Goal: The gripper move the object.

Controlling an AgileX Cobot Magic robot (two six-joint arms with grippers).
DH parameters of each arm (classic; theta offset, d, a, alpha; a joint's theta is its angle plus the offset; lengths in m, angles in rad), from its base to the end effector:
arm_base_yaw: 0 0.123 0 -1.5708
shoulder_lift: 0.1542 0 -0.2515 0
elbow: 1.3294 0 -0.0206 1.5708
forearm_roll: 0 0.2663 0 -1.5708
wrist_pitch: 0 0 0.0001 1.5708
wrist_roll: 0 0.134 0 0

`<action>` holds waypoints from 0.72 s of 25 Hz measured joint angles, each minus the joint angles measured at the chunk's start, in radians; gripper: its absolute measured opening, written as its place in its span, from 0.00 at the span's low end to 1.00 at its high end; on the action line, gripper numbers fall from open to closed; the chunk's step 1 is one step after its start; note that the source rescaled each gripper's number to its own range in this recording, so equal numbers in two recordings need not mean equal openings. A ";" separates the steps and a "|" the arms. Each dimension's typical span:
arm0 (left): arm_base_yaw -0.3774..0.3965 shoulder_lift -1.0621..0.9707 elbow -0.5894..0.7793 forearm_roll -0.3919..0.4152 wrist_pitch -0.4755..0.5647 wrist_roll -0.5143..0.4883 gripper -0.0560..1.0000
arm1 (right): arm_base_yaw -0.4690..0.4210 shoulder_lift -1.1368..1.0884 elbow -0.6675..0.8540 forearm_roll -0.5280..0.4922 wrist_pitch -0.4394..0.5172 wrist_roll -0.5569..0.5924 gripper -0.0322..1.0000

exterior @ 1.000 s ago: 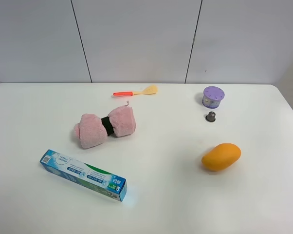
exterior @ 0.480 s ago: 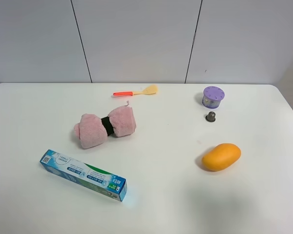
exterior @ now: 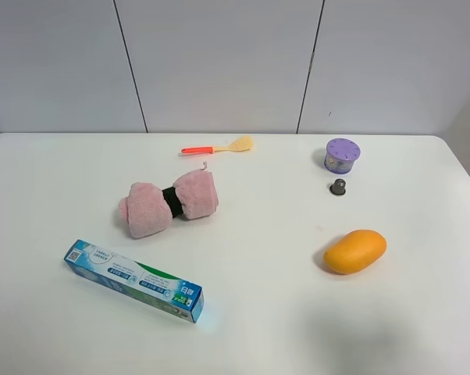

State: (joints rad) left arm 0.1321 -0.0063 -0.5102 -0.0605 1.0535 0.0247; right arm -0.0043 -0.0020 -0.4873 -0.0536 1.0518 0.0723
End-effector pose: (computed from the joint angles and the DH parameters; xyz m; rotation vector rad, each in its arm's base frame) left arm 0.0795 0.0035 0.2700 -0.1053 2.0165 0.0274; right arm 0.0824 -0.0066 0.2623 0.0801 2.0434 -0.0218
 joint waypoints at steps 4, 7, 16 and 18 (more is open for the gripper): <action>0.000 0.000 0.000 0.000 0.000 0.000 1.00 | 0.000 0.000 0.000 0.000 0.000 0.000 1.00; 0.000 0.000 0.000 0.000 0.000 0.000 1.00 | 0.000 0.000 0.000 0.000 0.000 0.000 1.00; 0.000 0.000 0.000 0.000 0.000 0.000 1.00 | 0.000 0.000 0.000 -0.003 0.000 0.000 1.00; 0.000 0.000 0.000 0.000 0.000 0.000 1.00 | 0.000 0.000 0.000 -0.003 0.000 0.000 1.00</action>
State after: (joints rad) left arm 0.1321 -0.0063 -0.5102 -0.0605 1.0535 0.0247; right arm -0.0043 -0.0020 -0.4873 -0.0562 1.0518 0.0723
